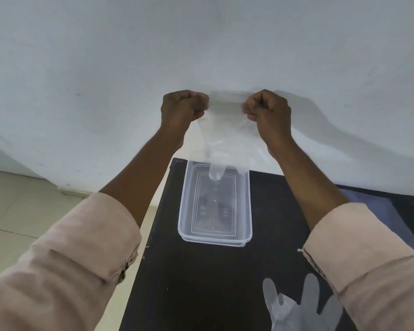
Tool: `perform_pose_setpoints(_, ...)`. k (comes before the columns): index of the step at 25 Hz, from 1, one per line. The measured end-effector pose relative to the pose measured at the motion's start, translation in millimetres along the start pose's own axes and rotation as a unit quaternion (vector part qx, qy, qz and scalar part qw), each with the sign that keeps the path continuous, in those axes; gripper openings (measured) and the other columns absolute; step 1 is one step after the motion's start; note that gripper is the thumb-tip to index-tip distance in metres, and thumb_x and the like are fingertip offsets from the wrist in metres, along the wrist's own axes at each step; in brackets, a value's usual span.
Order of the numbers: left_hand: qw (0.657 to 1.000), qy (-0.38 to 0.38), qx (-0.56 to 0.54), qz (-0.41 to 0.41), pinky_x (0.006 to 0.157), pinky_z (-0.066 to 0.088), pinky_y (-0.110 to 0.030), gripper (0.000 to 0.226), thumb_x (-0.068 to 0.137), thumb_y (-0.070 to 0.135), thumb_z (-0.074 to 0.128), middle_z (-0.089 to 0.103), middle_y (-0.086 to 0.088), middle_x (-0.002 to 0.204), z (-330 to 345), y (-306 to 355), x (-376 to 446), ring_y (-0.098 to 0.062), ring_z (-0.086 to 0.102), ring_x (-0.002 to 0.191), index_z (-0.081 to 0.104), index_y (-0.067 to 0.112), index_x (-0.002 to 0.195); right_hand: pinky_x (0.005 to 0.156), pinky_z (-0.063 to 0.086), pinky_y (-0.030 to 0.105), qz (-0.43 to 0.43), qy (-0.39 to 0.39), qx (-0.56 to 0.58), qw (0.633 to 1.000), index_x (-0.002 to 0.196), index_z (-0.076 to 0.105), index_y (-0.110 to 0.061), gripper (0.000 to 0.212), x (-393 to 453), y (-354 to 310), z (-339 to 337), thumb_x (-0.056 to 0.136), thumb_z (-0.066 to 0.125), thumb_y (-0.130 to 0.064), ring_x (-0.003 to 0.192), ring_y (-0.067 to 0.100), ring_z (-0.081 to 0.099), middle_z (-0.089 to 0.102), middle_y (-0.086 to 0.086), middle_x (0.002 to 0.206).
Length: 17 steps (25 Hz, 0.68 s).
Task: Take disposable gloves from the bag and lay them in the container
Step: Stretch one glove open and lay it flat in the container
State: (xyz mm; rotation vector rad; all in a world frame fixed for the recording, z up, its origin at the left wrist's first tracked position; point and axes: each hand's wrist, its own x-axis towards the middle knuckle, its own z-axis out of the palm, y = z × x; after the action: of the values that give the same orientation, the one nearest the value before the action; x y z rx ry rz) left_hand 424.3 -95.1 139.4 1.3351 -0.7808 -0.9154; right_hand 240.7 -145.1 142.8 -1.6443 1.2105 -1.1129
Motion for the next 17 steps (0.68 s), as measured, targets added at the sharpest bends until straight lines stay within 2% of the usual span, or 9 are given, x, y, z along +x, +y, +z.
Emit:
perform_pose_setpoints(2,0.998,0.002,-0.003,0.062,0.085,0.056,-0.038,0.019,0.078,0.005,0.066,0.073,-0.008,0.083,2,5,-5,-0.023,0.068,0.086,0.075,0.018,0.069,0.081,0.056,0.044,-0.063,0.038,-0.006,0.997,0.08,0.062,-0.004,0.015,-3,-4,-2,0.087,0.048,-0.001,0.088,0.03,0.068,0.069,0.004,0.082)
perform_pose_setpoints(4,0.991,0.006,0.015,0.132,0.083,0.055,-0.037,0.012,0.081,0.009,0.067,0.074,-0.006,0.082,-1,-1,-17,-0.02,0.068,0.085,0.075,0.014,0.074,0.078,0.055,0.035,-0.124,0.072,-0.001,0.99,0.083,0.061,-0.009,0.014,-18,-1,-3,0.09,0.049,-0.007,0.088,0.023,0.068,0.069,-0.004,0.086)
perform_pose_setpoints(6,0.984,-0.002,0.046,0.17,0.08,0.054,-0.033,0.011,0.084,0.016,0.07,0.075,-0.003,0.085,-8,-23,-36,-0.016,0.068,0.085,0.075,0.006,0.082,0.077,0.049,0.018,-0.154,0.081,-0.011,0.985,0.093,0.063,-0.008,0.014,-44,17,0,0.094,0.05,-0.011,0.093,0.005,0.067,0.069,-0.007,0.098)
perform_pose_setpoints(8,0.98,-0.015,0.111,0.166,0.081,0.055,-0.031,0.014,0.087,0.02,0.071,0.076,0.004,0.094,-22,-60,-60,-0.015,0.071,0.094,0.076,0.007,0.09,0.086,0.044,0.01,-0.141,0.046,-0.038,0.988,0.103,0.064,-0.004,0.017,-74,49,4,0.097,0.049,-0.011,0.103,-0.009,0.061,0.068,-0.005,0.109)
perform_pose_setpoints(9,0.976,-0.023,0.152,0.153,0.081,0.054,-0.028,0.014,0.087,0.021,0.072,0.075,0.009,0.098,-29,-81,-72,-0.016,0.07,0.102,0.077,0.009,0.092,0.09,0.044,0.011,-0.13,0.02,-0.058,0.99,0.105,0.064,-0.003,0.018,-88,69,6,0.098,0.049,-0.011,0.106,-0.008,0.06,0.068,-0.003,0.112)
perform_pose_setpoints(11,0.964,-0.049,0.233,0.119,0.083,0.053,-0.025,0.013,0.086,0.022,0.072,0.071,0.018,0.102,-44,-122,-88,-0.014,0.063,0.118,0.077,0.013,0.094,0.09,0.047,0.018,-0.123,-0.038,-0.114,0.985,0.104,0.066,-0.002,0.019,-112,104,11,0.097,0.05,-0.01,0.103,0.007,0.065,0.07,0.002,0.114)
perform_pose_setpoints(14,0.923,-0.09,0.351,0.129,0.09,0.055,-0.046,0.012,0.086,0.021,0.073,0.072,0.01,0.106,-57,-163,-95,-0.02,0.057,0.125,0.078,0.014,0.094,0.088,0.047,0.04,-0.126,-0.117,-0.204,0.964,0.104,0.066,-0.006,0.018,-129,142,18,0.096,0.051,-0.01,0.094,0.02,0.067,0.072,0.004,0.113)
perform_pose_setpoints(17,0.869,-0.101,0.455,0.165,0.102,0.042,-0.058,0.009,0.084,0.022,0.074,0.077,0.0,0.105,-55,-180,-98,-0.029,0.054,0.128,0.078,0.014,0.087,0.109,0.032,0.049,-0.081,-0.164,-0.304,0.935,0.108,0.063,-0.013,0.019,-138,163,22,0.097,0.048,-0.011,0.116,0.022,0.061,0.069,0.002,0.119)
